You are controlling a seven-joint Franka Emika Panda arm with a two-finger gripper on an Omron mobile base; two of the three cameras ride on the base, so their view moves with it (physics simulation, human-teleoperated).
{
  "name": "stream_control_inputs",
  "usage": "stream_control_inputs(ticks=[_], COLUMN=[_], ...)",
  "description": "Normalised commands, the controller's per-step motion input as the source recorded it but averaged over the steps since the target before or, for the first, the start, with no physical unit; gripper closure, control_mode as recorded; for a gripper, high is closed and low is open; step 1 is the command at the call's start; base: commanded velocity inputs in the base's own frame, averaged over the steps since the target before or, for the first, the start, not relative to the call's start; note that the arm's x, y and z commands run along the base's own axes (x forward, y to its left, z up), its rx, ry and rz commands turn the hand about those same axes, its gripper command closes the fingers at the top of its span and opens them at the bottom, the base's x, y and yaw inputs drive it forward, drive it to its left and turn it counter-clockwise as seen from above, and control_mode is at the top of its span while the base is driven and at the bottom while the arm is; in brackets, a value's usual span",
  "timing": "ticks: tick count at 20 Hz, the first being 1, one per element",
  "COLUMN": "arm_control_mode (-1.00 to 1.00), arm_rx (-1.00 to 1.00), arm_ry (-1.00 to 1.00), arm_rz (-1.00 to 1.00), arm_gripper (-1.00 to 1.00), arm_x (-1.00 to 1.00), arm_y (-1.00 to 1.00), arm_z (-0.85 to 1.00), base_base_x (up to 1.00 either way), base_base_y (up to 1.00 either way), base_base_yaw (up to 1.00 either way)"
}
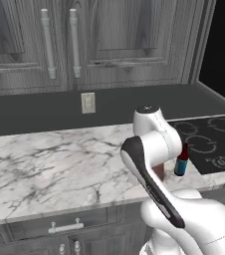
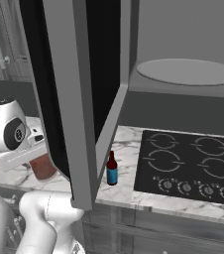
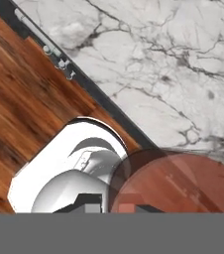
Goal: Place the microwavable item in the microwave. Then, close the microwave door and press the start button.
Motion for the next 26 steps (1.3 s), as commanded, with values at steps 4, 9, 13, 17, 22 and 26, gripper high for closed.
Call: stream_control_inputs(ticks=[4, 9, 13, 17, 22, 26], arm_control_mode=[-1.0, 1.0, 1.0, 1.0, 1.0, 1.0], arm_rx=[0.0, 0.0, 0.0, 0.0, 0.0, 0.0], arm_ry=[0.0, -0.03, 0.0, 0.0, 0.0, 0.0], arm_rz=[0.01, 0.0, 0.0, 0.0, 0.0, 0.0], arm_gripper=[1.0, 1.0, 1.0, 1.0, 1.0, 1.0], arm_x=[-0.33, -0.18, 0.0, 0.0, 0.0, 0.0], arm_y=[0.0, 0.0, 0.0, 0.0, 0.0, 0.0], arm_z=[-0.06, 0.0, 0.0, 0.0, 0.0, 0.0], base_base_x=[0.0, -0.8, -1.0, -1.0, -0.66, -0.02], base_base_y=[0.0, -0.09, -0.44, -0.79, -1.0, -1.0], base_base_yaw=[0.0, 0.0, 0.0, 0.0, 0.0, 0.01])
